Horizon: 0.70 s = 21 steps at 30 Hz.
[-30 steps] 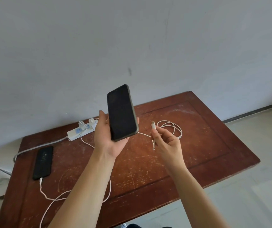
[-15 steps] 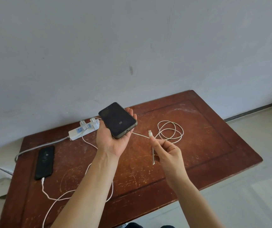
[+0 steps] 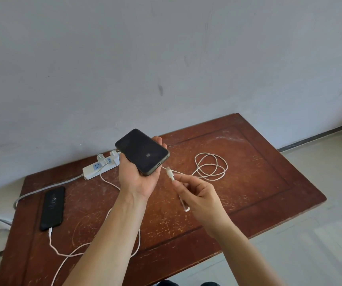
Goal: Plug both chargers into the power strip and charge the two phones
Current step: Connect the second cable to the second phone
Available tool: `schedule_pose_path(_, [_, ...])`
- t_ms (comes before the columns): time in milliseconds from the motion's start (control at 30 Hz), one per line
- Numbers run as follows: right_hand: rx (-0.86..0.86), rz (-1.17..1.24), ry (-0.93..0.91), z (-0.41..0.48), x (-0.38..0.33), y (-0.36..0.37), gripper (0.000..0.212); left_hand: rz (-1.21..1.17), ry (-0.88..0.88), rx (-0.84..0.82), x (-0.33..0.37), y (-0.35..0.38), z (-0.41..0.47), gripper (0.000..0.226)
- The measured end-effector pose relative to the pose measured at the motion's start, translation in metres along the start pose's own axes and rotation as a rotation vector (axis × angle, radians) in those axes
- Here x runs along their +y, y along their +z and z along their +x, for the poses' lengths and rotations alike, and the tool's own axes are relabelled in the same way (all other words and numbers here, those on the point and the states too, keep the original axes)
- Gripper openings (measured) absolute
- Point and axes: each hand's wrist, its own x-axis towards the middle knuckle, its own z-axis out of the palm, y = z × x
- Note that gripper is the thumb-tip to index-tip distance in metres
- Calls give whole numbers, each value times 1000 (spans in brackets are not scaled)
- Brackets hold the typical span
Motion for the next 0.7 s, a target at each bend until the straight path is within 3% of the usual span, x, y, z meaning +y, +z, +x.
schedule_pose_path(300, [90,68,83,4,-1,7,22,42,-1,-61,-2,0,2,58])
schedule_pose_path(700, [170,44,57,5,-6,9,18,74,-18,-104,-6,0,7,60])
